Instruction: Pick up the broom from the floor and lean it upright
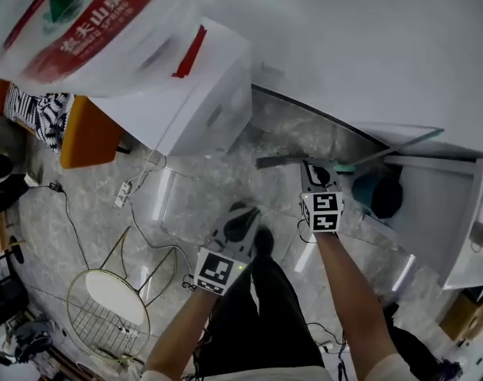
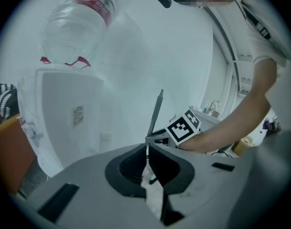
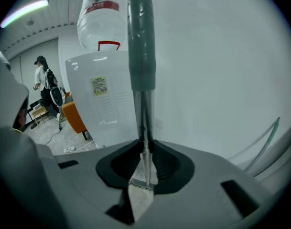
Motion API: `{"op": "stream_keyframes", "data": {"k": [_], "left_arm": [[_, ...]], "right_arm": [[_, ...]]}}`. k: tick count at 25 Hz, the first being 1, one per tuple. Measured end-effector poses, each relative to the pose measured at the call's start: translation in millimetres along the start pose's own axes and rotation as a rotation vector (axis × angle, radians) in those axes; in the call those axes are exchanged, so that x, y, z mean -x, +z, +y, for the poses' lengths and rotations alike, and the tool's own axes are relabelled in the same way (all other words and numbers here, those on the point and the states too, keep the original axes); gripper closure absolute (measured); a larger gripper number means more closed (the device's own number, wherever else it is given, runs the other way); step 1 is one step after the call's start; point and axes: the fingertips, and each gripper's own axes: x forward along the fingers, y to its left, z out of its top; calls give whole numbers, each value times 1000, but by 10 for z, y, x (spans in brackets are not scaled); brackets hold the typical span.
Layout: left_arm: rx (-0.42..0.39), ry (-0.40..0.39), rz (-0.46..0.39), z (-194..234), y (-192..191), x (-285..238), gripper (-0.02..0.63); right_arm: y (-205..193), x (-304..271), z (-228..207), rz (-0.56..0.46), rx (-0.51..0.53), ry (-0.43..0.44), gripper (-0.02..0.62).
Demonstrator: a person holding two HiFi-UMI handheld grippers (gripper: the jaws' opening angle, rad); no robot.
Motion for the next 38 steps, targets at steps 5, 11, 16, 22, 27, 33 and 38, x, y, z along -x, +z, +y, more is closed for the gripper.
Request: {"op": "stream_keyframes", "data": {"k": [5, 11, 16, 22, 27, 33, 38], "left_arm": [[-36, -99, 21, 39, 48, -477, 591], [-67, -198, 52, 103, 68, -993, 591], [-81, -255, 60, 219, 137, -1317, 591], [-67, -288, 54, 292, 275, -1553, 591], [-38, -301, 56, 351, 298, -1567, 591], [-25, -323, 87, 401, 161, -1506, 591], [-8, -319, 95, 547, 126, -1516, 591]], "right_arm": [[34, -236, -449, 20, -68, -95, 514], [-40, -639, -941, 52, -122, -190, 514], [116, -925, -1246, 30, -153, -264, 514], [288, -1218, -1620, -16, -185, -317, 514], [401, -1413, -1834, -34, -213, -351, 514], [478, -1561, -2000, -62, -252, -373, 514], [532, -1660, -2121, -74, -288, -398, 512]]}}
